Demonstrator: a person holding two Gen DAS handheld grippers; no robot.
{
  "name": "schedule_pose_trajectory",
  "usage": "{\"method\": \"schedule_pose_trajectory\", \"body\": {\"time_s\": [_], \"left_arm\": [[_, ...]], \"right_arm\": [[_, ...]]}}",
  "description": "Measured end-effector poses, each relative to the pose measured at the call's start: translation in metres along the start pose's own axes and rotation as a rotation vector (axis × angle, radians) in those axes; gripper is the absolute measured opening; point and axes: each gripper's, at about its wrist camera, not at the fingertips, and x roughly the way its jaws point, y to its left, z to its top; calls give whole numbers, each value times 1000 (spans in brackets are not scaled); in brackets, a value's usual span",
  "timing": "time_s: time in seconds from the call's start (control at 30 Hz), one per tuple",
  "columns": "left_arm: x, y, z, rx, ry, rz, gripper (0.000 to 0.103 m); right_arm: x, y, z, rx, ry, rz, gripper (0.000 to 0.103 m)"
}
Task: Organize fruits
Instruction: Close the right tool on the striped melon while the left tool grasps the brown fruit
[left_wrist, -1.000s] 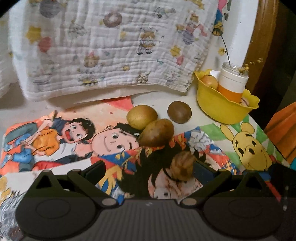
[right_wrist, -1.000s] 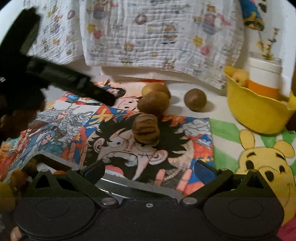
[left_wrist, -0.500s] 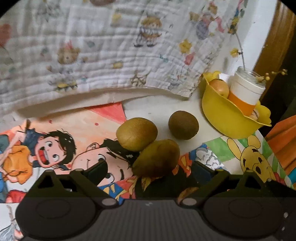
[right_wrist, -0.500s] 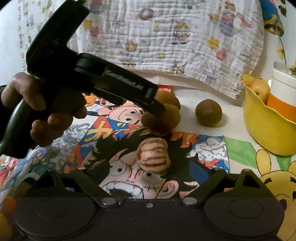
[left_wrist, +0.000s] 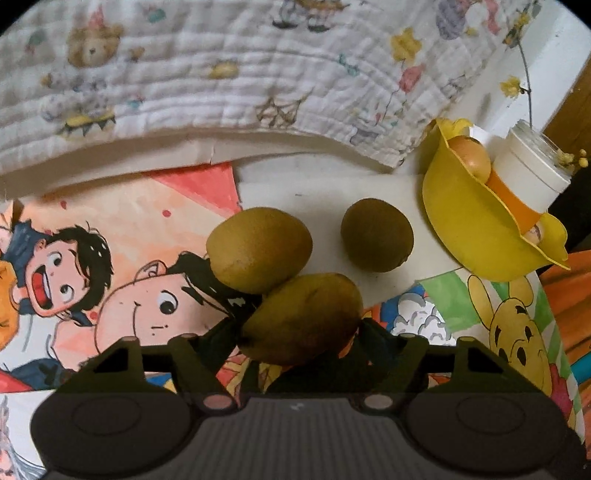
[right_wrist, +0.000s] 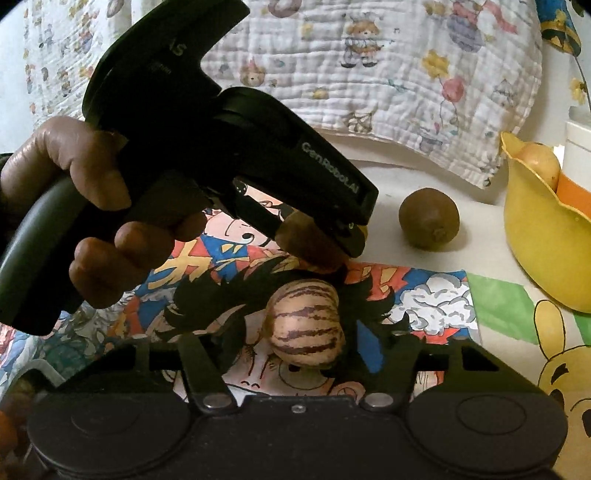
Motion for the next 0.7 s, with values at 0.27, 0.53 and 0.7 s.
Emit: {"method": "schedule_pose_trajectory", "body": {"time_s": [0.27,0.53,0.7], "left_arm": [[0,2,-4,-65,-17,-2,76],[3,1,2,-52,-21,-11,70],[1,1,0,-67,-43,-12,69]], "right_arm": [[2,-2,0,-12,4,5,60],[10,0,3,-11,-1,26,60],[13,1,2,-27,-18,15,48]]}}
